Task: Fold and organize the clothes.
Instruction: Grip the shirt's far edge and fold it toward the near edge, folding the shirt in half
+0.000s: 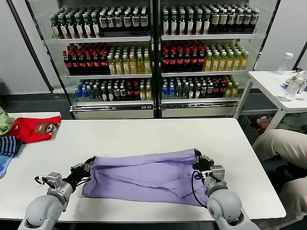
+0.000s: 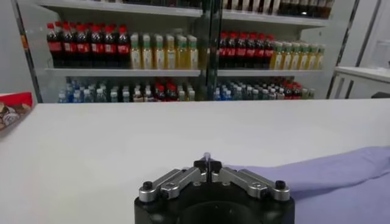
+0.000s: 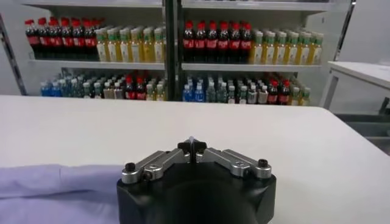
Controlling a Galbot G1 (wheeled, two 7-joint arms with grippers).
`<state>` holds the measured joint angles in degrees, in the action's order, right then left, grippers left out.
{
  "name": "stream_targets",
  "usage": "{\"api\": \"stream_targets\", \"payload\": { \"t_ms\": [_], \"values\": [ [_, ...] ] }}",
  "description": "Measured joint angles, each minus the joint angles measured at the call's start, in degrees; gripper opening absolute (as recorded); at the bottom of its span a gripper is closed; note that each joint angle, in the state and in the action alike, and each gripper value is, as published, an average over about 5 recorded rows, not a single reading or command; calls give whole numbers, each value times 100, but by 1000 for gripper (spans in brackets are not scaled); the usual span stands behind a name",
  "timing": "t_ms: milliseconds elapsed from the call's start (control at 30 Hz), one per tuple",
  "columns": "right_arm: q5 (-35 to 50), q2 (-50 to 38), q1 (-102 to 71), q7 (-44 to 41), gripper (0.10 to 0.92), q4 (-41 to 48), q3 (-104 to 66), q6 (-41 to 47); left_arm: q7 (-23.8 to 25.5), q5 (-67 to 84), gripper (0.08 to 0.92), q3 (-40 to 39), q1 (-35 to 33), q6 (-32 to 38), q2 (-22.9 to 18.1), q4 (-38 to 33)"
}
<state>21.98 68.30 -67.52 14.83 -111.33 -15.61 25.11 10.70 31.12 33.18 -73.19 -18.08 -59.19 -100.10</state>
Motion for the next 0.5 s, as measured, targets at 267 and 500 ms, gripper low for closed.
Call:
{"api": "stream_targets", "payload": {
  "t_ms": [267,500],
  "values": [
    [-20,-94,-176,28,116,-206,-26,15,11,-87,85,32,-25,-21,-55,-56],
    [-51,-97,-340,33,116,-365,-55,-17,66,-154,85,126,-111,-128,14,-167]
  ]
}}
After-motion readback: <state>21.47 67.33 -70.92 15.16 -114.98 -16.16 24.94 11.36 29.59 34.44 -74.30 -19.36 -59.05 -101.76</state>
